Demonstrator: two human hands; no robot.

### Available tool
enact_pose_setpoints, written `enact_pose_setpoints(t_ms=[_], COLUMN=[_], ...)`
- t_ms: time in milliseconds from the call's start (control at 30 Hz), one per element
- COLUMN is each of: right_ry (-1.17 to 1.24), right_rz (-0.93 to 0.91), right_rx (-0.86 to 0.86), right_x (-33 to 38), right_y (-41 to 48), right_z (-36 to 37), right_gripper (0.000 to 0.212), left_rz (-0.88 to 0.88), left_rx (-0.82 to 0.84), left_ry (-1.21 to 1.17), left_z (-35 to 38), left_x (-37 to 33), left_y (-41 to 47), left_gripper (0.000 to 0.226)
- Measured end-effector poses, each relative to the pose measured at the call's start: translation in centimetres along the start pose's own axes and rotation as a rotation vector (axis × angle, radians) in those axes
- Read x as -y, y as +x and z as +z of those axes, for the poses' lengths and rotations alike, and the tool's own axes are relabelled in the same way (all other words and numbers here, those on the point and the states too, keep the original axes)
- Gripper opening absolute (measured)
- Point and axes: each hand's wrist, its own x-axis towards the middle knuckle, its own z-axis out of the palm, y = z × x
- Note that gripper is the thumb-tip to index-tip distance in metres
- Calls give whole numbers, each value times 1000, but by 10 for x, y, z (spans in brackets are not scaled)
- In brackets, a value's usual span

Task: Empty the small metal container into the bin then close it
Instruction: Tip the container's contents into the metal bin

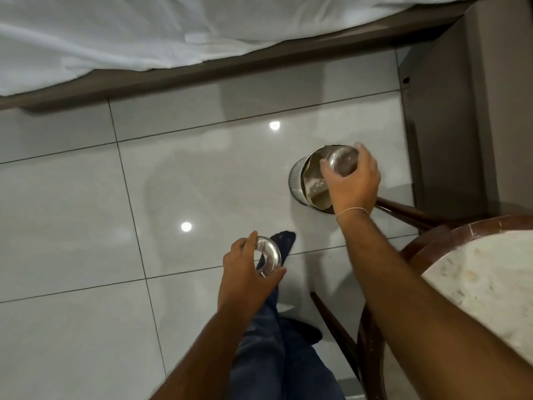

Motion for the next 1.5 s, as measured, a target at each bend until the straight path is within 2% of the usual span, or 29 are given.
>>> enact_pose_setpoints(t_ms=[67, 133, 267, 367, 433, 600, 733, 833, 900, 967, 1033, 1067, 1100, 1200, 1267, 1333, 1400, 1467, 1500], right_ry=[-1, -16, -22, -40, -39, 260, 443, 361, 310, 194, 48, -1, -19, 50, 47, 48, 149, 425, 637], right_rz=[-108, -173, -75, -92, -66, 36, 105, -87, -186, -188, -120, -78, -63, -149, -203, -110, -1, 131, 261], right_rx=[-75, -62, -92, 49, 9, 8, -85, -230, -286, -219, 38, 118, 120, -115, -124, 14, 62, 90, 133], right_x=[9, 7, -10, -8, -10, -15, -14, -1, 11, -4, -18, -22, -24, -11, -10, -20, -31, -26, -22], right_y=[5, 2, -10, -8, -5, -4, -29, -39, -39, -33, -26, -23, -18, 2, 2, -8, -12, -7, -6], right_z=[-5, -4, 7, 11, 5, -34, -81, -111, -106, -83, -51, -41, -37, -39, -35, -24, -23, -36, -48], right_gripper=[78, 74, 75, 79, 80, 76, 71, 71, 74, 75, 76, 78, 78, 77, 75, 71, 69, 64, 59], left_rz=[6, 30, 43, 67, 71, 146, 164, 166, 161, 182, 191, 192, 193, 181, 176, 185, 191, 230, 252], left_rx=[-8, -16, -23, -65, -68, -113, -99, -89, -82, -57, -58, -55, -61, -86, -90, -87, -92, -112, -110], left_ry=[-17, 0, 6, -23, -36, -75, -98, -76, -80, -32, -17, -17, -21, -26, -25, -11, -22, -13, -10], left_z=[0, 2, 3, 0, -3, -10, -11, -5, -6, 4, 5, 2, 2, -1, -3, -5, -10, -16, -18], left_x=[-3, -5, -14, -23, -30, -48, -63, -69, -65, -65, -65, -65, -66, -66, -60, -59, -65, -75, -82], left_y=[3, 2, 2, 5, 6, 10, 8, 4, 2, -2, 0, 0, 0, 4, 6, 5, 4, 4, 2], left_gripper=[102, 102, 103, 101, 100, 99, 102, 102, 102, 101, 100, 100, 100, 102, 102, 101, 101, 102, 101])
